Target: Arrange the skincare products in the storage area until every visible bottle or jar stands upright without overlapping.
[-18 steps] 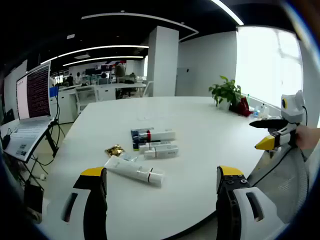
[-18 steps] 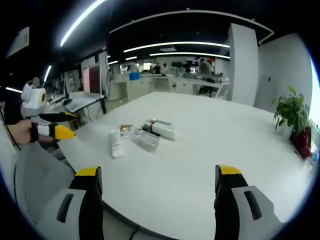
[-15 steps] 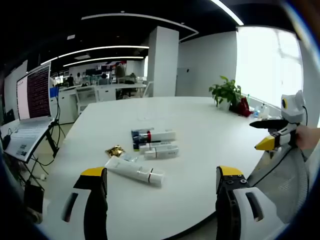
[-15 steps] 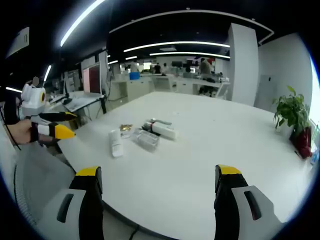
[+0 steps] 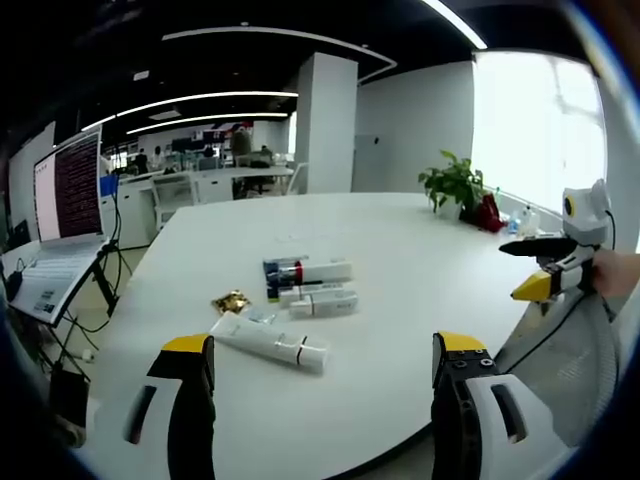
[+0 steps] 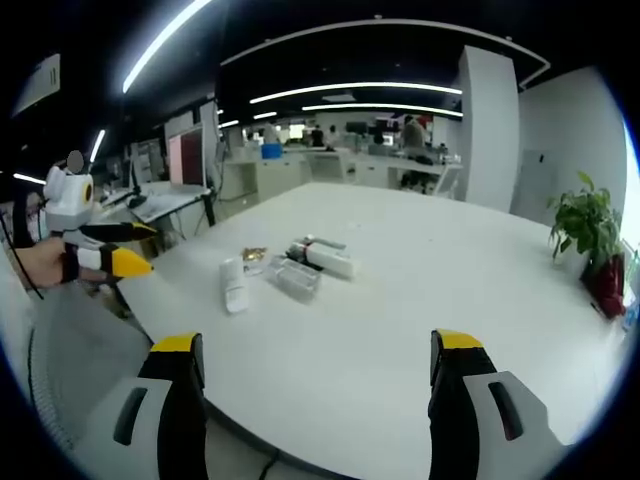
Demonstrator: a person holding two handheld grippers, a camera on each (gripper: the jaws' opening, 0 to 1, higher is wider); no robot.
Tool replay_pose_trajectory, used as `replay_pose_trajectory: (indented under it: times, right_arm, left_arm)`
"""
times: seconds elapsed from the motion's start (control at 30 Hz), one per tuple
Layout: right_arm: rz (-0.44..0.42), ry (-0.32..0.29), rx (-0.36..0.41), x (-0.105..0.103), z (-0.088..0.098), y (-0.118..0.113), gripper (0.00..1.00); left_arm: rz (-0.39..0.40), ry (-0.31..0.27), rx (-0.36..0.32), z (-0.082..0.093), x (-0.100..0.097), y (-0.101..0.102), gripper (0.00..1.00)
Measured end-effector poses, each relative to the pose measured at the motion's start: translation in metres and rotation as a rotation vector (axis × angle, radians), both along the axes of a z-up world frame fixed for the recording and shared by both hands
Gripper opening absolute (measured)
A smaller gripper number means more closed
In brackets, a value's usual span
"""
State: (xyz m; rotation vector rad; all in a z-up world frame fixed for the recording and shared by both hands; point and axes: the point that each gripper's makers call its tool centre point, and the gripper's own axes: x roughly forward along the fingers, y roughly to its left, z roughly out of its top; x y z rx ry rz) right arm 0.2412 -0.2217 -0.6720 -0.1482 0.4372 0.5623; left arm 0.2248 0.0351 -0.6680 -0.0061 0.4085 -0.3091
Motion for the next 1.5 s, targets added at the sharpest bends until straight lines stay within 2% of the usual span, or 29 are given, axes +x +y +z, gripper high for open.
replay_pose_trajectory:
  times: [0.87,1.37,1.5]
  right_arm:
    - [0.0,-0.009,0.008,-0.001,0.003,-0.002,0.92]
    - [0.027,-0.018,-0.032,-0.002,-0.001,-0.002,0.9]
    - [0.023,-0.009,-0.024,-0.003,-0.002,-0.003,0.89]
  left_arm:
    - [-0.002,0.0,0.014,-0.001,0.0,0.0,0.82]
    - [-0.03,-0.001,0.017,0.0,-0.002,-0.011,0.81]
    - [-0.045,-0.013,0.053,0.001,-0.002,-0.016,0.81]
